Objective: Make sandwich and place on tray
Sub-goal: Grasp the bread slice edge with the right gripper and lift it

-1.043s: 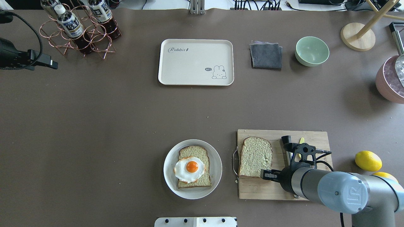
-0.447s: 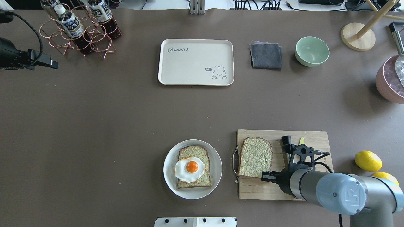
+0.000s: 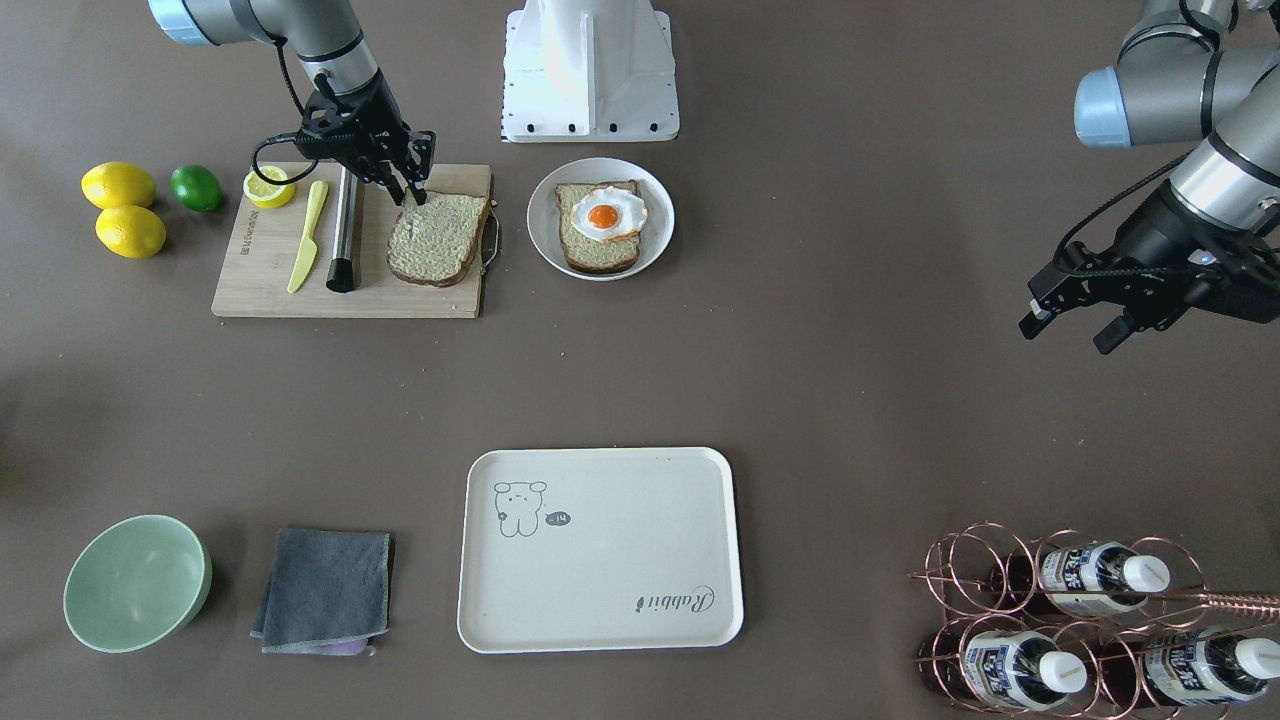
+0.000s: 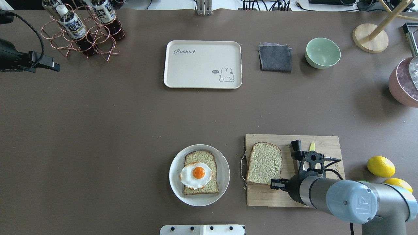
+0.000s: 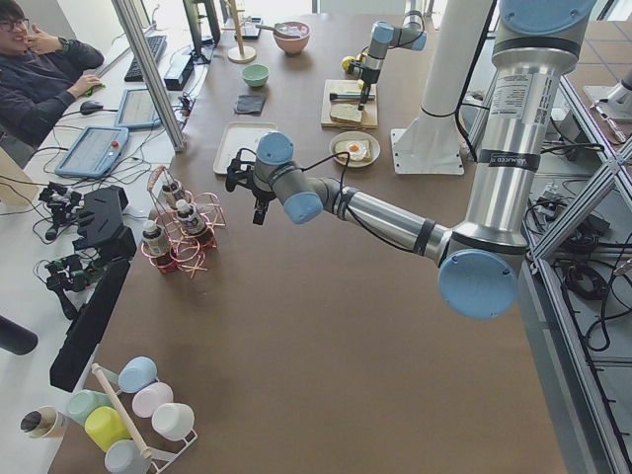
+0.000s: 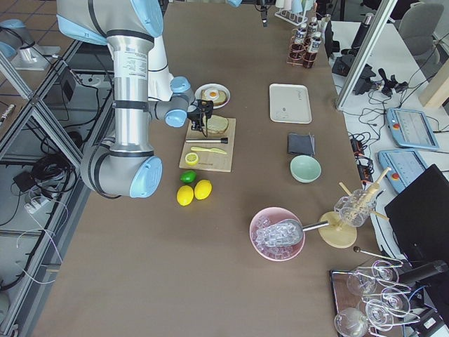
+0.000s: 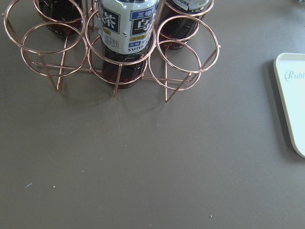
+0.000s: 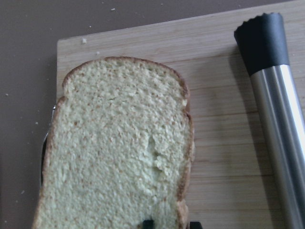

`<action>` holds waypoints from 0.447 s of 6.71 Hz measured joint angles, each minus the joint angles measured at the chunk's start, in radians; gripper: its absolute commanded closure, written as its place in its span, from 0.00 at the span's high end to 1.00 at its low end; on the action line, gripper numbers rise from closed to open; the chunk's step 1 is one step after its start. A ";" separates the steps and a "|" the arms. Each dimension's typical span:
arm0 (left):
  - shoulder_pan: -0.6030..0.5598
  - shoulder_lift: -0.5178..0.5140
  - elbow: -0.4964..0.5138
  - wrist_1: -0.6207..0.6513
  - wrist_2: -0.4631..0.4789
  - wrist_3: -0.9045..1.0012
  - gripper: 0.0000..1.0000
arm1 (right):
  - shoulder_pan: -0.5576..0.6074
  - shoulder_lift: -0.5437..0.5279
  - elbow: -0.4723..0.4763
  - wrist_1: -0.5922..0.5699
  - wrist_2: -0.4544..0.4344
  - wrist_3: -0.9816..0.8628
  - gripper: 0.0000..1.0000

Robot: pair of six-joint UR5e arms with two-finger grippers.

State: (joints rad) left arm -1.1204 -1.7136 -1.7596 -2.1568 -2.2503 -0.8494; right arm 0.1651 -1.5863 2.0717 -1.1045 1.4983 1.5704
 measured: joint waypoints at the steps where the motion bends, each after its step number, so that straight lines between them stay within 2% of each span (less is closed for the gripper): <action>1: 0.000 -0.003 0.001 0.000 0.000 0.000 0.99 | 0.001 0.004 0.000 0.000 0.003 -0.001 0.00; 3: 0.000 -0.008 0.002 0.000 -0.001 0.001 0.99 | 0.033 0.008 0.017 -0.001 0.022 -0.008 0.00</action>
State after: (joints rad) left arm -1.1203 -1.7216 -1.7576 -2.1568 -2.2514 -0.8486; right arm 0.1976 -1.5784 2.0887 -1.1060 1.5207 1.5628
